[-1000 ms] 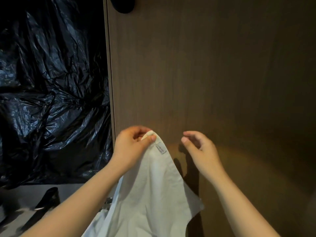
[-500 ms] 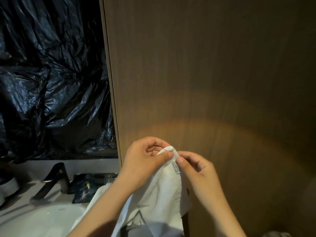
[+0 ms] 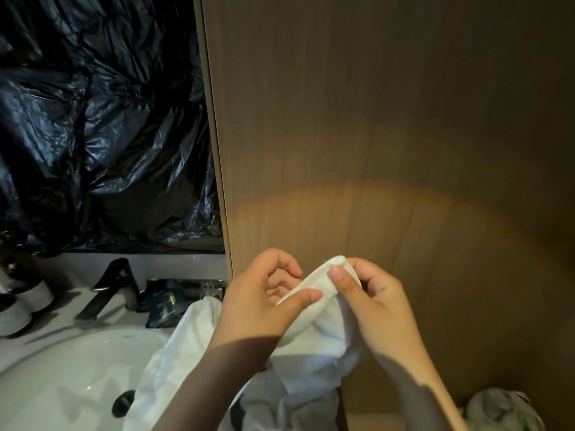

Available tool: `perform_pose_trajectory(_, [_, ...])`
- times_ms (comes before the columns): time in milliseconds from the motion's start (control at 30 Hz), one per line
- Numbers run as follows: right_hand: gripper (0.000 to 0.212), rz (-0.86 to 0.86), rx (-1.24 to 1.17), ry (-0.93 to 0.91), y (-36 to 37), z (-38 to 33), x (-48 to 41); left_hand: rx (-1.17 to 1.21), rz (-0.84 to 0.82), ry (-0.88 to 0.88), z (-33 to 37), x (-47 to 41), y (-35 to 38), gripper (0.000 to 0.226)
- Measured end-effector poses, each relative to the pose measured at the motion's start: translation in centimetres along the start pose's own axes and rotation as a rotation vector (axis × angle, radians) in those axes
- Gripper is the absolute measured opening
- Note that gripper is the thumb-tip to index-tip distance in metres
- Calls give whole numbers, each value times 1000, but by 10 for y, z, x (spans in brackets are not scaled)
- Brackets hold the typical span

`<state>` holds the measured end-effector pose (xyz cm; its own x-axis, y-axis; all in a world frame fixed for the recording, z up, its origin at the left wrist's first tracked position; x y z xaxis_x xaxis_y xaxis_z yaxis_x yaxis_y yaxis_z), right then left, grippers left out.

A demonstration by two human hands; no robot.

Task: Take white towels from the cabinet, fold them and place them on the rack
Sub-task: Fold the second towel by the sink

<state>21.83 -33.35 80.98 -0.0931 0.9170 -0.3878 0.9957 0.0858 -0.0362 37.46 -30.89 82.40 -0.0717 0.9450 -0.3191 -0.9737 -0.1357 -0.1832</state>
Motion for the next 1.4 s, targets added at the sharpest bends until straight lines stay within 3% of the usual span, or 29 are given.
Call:
perform_pose_trajectory(133, [19, -24, 16, -38, 0, -8, 2, -88, -14, 100, 8, 9, -3, 20])
perform_pose_trajectory(300, [21, -27, 16, -49, 2, -14, 5, -102, -34, 77, 3, 10, -8, 6])
perform_pose_trajectory(667, [30, 3, 30, -71, 3, -21, 1, -100, -5, 95, -3, 10, -17, 7])
perform_pose_trajectory(900, [32, 173, 38, -93, -27, -37, -18, -311, 10, 0, -40, 2, -44, 8])
perform_pose_trajectory(1400, [32, 317, 109, -161, -62, -63, -59, -687, 20, -120, -92, -29, -121, 16])
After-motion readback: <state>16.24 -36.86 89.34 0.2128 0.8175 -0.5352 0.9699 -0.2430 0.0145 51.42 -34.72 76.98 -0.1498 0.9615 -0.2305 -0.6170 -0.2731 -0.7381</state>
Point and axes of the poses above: each hand's wrist, its own x-axis away from the middle knuckle, its own y-axis out of the palm, z = x × y, the point moved 9 cm from there along -x, towards the middle knuckle, and after that the axes turned 1 degree about -y, right-handed, at the moved point
